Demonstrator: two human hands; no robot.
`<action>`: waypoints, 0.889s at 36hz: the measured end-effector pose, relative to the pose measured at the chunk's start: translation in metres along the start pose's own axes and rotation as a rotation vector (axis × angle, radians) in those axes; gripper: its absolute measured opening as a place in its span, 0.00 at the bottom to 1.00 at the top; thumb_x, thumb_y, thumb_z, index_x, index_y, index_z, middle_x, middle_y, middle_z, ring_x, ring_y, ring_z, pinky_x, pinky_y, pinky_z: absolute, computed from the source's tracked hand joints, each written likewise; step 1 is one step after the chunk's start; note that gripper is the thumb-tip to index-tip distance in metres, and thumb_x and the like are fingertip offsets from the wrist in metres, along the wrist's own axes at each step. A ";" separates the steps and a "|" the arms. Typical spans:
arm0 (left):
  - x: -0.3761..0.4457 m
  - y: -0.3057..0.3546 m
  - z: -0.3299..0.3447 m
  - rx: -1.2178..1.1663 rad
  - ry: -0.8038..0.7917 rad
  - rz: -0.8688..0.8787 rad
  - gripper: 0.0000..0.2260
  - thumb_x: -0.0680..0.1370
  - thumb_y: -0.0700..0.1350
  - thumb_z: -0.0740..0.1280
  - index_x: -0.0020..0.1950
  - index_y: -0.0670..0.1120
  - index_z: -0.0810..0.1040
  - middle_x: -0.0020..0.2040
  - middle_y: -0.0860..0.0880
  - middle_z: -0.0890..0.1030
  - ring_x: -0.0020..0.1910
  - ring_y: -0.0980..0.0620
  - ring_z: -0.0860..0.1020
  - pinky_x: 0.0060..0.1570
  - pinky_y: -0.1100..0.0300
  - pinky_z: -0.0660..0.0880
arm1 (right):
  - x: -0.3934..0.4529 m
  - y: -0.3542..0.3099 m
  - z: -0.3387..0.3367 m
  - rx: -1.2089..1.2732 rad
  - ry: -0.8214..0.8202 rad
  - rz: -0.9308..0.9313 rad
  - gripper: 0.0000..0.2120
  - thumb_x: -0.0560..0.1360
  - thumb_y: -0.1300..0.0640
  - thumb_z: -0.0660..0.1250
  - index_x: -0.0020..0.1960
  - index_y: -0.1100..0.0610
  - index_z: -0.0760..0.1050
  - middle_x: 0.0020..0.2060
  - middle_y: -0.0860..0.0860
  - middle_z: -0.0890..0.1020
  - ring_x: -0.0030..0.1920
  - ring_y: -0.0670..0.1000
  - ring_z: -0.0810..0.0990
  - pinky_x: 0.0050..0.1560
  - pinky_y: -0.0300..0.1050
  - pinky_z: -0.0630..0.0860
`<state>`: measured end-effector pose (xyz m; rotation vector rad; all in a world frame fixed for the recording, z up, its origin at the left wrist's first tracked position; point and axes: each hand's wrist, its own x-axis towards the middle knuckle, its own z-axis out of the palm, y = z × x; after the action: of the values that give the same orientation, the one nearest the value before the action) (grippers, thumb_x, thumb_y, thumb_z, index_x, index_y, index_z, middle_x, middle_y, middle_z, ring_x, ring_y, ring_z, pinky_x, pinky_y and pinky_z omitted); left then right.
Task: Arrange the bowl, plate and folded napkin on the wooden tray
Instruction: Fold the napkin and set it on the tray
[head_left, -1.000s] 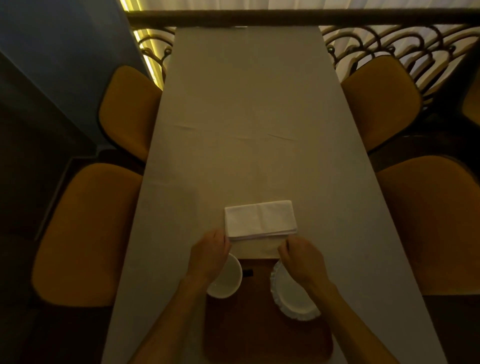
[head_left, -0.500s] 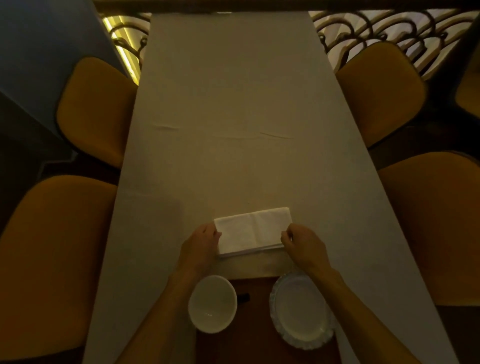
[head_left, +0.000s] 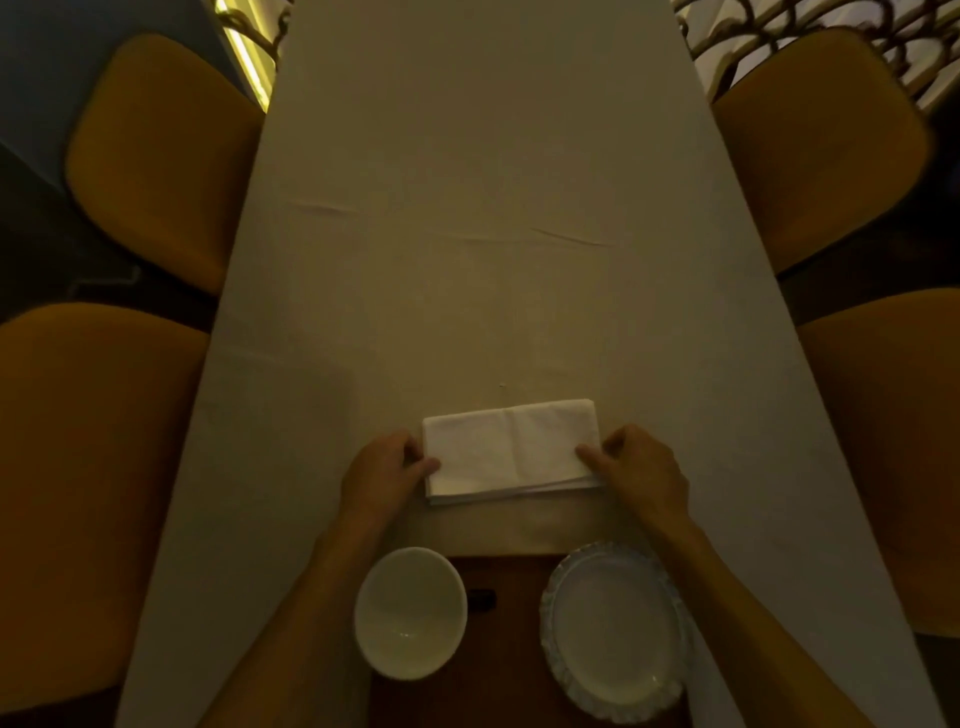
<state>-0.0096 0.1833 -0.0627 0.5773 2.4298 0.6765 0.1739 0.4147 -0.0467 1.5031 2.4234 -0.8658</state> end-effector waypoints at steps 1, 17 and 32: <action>0.001 -0.002 0.002 -0.001 0.005 0.004 0.10 0.73 0.49 0.72 0.38 0.48 0.73 0.38 0.48 0.76 0.39 0.47 0.74 0.38 0.56 0.67 | 0.001 0.000 0.003 0.037 -0.011 0.027 0.17 0.71 0.38 0.69 0.47 0.52 0.75 0.44 0.51 0.80 0.42 0.52 0.75 0.42 0.46 0.70; -0.003 0.003 0.006 0.106 0.012 -0.017 0.08 0.77 0.52 0.66 0.45 0.48 0.76 0.47 0.47 0.79 0.46 0.46 0.77 0.43 0.52 0.73 | 0.001 -0.013 -0.005 0.284 -0.122 0.108 0.12 0.72 0.52 0.72 0.34 0.57 0.76 0.34 0.55 0.80 0.40 0.56 0.80 0.39 0.47 0.71; -0.006 0.003 0.010 0.113 0.058 0.026 0.10 0.76 0.52 0.66 0.39 0.52 0.69 0.42 0.50 0.74 0.45 0.46 0.75 0.38 0.56 0.67 | -0.020 -0.034 -0.028 0.768 -0.182 0.115 0.24 0.68 0.64 0.76 0.60 0.63 0.71 0.48 0.57 0.82 0.46 0.55 0.81 0.42 0.50 0.78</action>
<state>0.0018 0.1857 -0.0655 0.6431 2.5314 0.5765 0.1590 0.4035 -0.0022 1.6381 1.9272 -1.9489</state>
